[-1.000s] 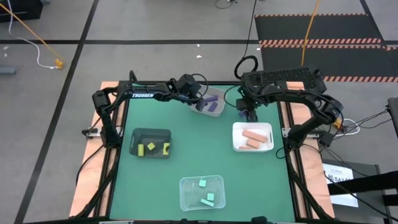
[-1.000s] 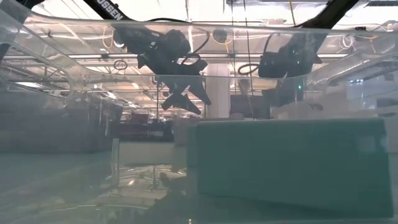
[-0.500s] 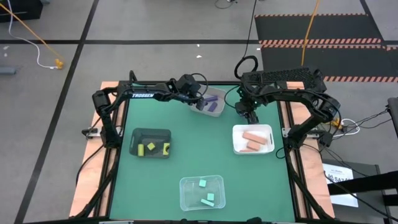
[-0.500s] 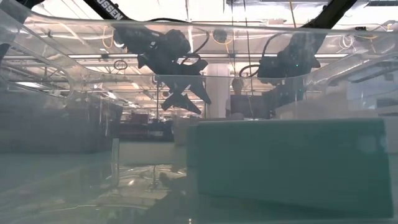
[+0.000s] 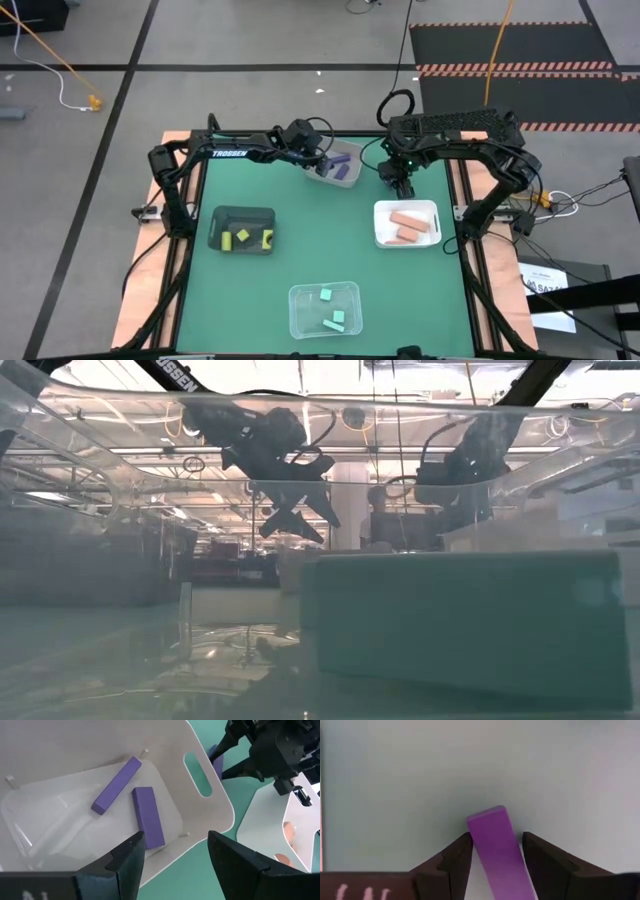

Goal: Sort & place blocks by color
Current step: Put the violet block into the grey bin

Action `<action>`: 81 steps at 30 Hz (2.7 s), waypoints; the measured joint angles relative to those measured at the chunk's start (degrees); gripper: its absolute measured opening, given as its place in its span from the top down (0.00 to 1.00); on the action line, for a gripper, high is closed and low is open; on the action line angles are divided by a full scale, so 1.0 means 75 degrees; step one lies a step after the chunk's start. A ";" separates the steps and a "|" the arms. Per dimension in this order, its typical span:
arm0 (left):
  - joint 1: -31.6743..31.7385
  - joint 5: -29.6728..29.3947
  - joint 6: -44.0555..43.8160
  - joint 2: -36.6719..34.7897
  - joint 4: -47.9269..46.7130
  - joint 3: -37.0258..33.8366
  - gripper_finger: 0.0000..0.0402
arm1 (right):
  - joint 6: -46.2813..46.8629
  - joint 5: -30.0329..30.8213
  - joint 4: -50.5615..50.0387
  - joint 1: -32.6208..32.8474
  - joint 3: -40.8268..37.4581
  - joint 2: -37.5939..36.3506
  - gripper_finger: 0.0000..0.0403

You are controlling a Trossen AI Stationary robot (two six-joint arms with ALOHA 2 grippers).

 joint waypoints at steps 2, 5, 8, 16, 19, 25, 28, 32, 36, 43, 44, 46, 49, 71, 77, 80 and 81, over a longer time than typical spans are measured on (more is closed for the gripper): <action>0.0000 -0.0001 -0.0063 0.0000 0.0000 0.0000 0.46 | -0.0001 -0.0014 0.0002 0.0001 0.0001 0.0156 0.60; 0.0000 -0.0001 -0.0092 0.0000 -0.0008 0.0000 0.46 | 0.0206 0.0070 -0.0054 0.0009 0.0000 0.0200 0.65; 0.0000 -0.0001 -0.0100 0.0000 -0.0017 0.0000 0.46 | 0.0822 0.0070 -0.0057 0.0009 -0.0015 0.0063 0.73; 0.0021 -0.0001 -0.0030 -0.0002 -0.0021 0.0000 0.46 | 0.2315 0.0213 0.0115 0.0006 -0.0063 -0.0939 0.79; 0.0052 -0.0001 -0.0063 -0.0003 -0.0016 0.0000 0.46 | 0.3136 0.0198 0.0312 0.0006 -0.0052 -0.1469 0.79; 0.0070 0.0002 -0.0066 -0.0003 0.0184 0.0000 0.46 | 0.5106 -0.0097 0.2375 0.0116 -0.0052 -0.2587 0.79; 0.0070 0.0247 -0.0070 -0.0003 0.0649 0.0000 0.46 | 0.5952 -0.0667 0.4099 0.0242 -0.0050 -0.2936 0.79; 0.0070 0.1285 0.0664 -0.0003 0.1964 0.0000 0.46 | 0.6835 -0.0710 0.6036 0.0507 -0.0041 -0.3042 0.79; -0.0018 0.1809 0.1173 -0.0029 0.3744 0.0000 0.46 | 0.7367 -0.0667 0.7323 0.0820 -0.0041 -0.3043 0.79; -0.0306 0.1124 0.2409 -0.0041 0.5656 0.0000 0.46 | 0.7492 0.0535 0.8014 0.1543 -0.0041 -0.3044 0.79; -0.0361 0.0883 0.2772 -0.0041 0.5736 0.0000 0.46 | 0.7444 0.0711 0.8056 0.1641 -0.0040 -0.3048 0.79; -0.0511 0.0332 0.3700 -0.0038 0.5762 -0.0005 0.46 | 0.7366 0.1055 0.8109 0.1824 -0.0038 -0.3052 0.78; -0.0753 -0.0429 0.5377 -0.0032 0.5780 -0.0006 0.46 | 0.7335 0.1392 0.8288 0.2068 -0.0038 -0.3052 0.78; -0.1551 -0.3083 0.5952 -0.0026 0.6563 0.0156 0.46 | 0.6397 0.2608 0.8035 0.2508 -0.0038 -0.3056 0.78; -0.1565 -0.3137 0.5478 -0.0026 0.6554 0.0172 0.51 | 0.6278 0.2594 0.8029 0.2591 -0.0038 -0.3061 0.78; -0.1535 -0.3168 0.5323 -0.0026 0.6556 0.0172 0.61 | 0.5978 0.2658 0.8036 0.2714 -0.0038 -0.3061 0.78; -0.1527 -0.3169 0.5255 -0.0026 0.6548 0.0175 0.65 | 0.5879 0.2690 0.8033 0.2757 -0.0038 -0.3061 0.78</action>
